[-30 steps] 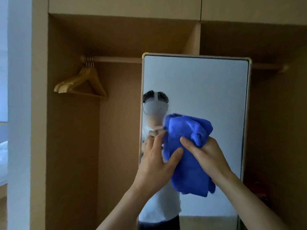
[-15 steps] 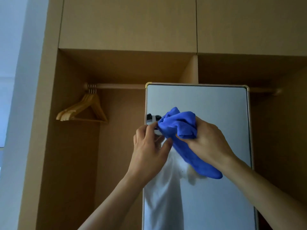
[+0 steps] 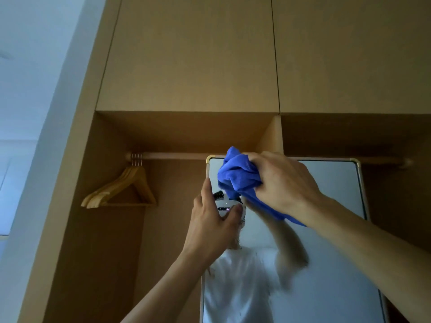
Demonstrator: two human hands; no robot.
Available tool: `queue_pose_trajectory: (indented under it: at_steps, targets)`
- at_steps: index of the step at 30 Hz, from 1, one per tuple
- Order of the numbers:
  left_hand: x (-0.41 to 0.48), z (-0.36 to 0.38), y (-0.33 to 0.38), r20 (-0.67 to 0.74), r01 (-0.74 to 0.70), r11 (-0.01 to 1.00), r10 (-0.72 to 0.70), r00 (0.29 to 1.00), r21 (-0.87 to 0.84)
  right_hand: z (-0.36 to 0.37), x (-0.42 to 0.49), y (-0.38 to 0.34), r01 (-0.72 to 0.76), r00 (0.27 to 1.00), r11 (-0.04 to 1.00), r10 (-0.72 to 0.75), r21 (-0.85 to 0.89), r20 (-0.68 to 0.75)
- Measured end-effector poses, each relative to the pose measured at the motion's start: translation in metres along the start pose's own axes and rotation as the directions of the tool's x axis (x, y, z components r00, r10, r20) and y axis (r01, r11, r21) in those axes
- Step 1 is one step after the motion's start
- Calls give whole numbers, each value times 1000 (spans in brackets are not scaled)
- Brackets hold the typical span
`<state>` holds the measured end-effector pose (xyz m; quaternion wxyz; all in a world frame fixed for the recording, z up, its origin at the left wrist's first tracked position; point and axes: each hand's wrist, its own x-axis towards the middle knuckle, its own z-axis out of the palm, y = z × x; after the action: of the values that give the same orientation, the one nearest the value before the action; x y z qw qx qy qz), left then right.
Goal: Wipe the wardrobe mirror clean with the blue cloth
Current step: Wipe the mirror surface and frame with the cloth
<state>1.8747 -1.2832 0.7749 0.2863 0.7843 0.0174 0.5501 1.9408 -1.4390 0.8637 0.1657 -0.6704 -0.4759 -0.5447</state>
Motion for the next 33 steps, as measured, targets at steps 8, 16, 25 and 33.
queue_pose_trajectory:
  at_steps: [8, 16, 25, 33]
  targets:
    - [6, -5, -9, 22, 22, 999, -23, 999, 49, 1, 35, -7, 50, 997, 997, -54, -60, -51]
    - [0, -10, -12, -17, 14, 1000, -15, 1000, -27, 15, 32, -19, 68, 995, 993, -75, -95, -65]
    - [-17, -15, -21, -21, 57, 991, -60, 998, -124, 42, -22, -33, 94, 995, 996, -93, -5, 42]
    - [-28, -12, -29, 6, 91, 992, -91, 996, -86, 33, -4, -29, 66, 998, 996, -66, -54, 2]
